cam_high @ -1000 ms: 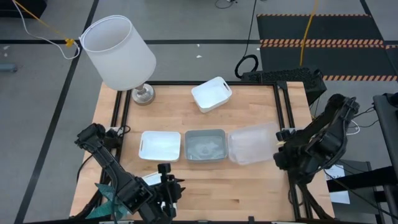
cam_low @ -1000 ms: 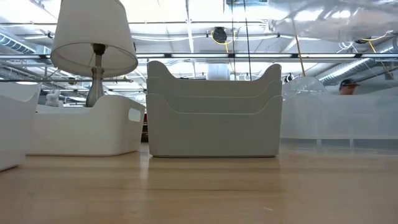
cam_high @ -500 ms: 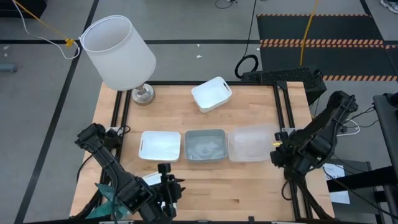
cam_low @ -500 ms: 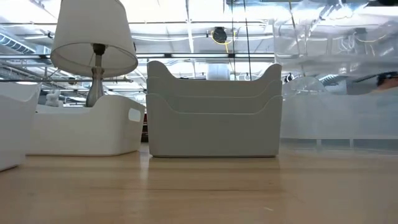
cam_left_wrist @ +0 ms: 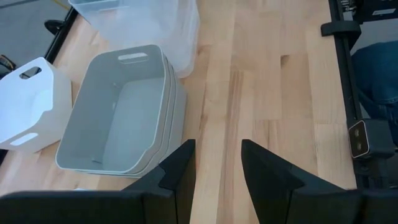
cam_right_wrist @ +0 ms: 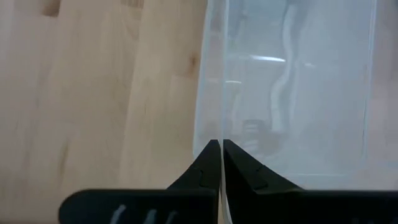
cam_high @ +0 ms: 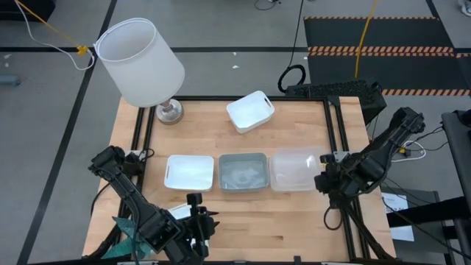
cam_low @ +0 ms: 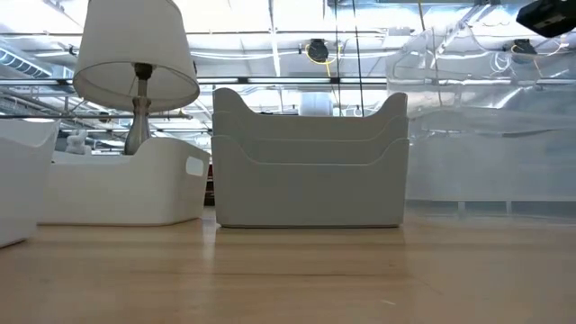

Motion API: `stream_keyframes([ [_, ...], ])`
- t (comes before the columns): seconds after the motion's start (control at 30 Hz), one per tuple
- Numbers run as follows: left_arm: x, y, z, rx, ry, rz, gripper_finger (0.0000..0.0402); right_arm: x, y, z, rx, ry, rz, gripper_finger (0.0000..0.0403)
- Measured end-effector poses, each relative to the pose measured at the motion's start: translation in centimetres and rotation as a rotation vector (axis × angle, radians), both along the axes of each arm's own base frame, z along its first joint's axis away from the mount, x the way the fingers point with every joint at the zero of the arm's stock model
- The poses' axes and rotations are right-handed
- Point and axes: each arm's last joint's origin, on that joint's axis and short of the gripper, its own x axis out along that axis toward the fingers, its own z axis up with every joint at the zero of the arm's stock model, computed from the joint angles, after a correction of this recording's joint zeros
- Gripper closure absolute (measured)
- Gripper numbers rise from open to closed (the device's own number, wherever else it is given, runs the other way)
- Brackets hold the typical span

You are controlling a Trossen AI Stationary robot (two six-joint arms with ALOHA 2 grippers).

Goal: Stack baskets by color
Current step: Stack the bottom transparent bin on the top stacked transparent bins

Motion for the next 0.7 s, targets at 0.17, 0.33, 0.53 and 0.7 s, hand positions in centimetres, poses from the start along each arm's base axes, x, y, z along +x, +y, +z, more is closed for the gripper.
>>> stream_keyframes([
  [0.17, 0.0, 0.0, 0.0, 0.000, 0.000, 0.000, 0.0270, 0.3, -0.1, -1.1, -0.005, 0.015, 0.015, 0.0400],
  [0.33, 0.0, 0.0, 0.0, 0.000, 0.000, 0.000, 0.0270, 0.5, -0.3, -1.9, 0.012, 0.041, 0.012, 0.0397],
  [0.53, 0.0, 0.0, 0.0, 0.000, 0.000, 0.000, 0.0270, 0.6, -0.5, -2.0, 0.010, 0.044, 0.004, 0.0395],
  [0.7, 0.0, 0.0, 0.0, 0.000, -0.001, 0.000, 0.0270, 0.6, -0.5, -2.0, 0.009, 0.042, 0.001, 0.0379],
])
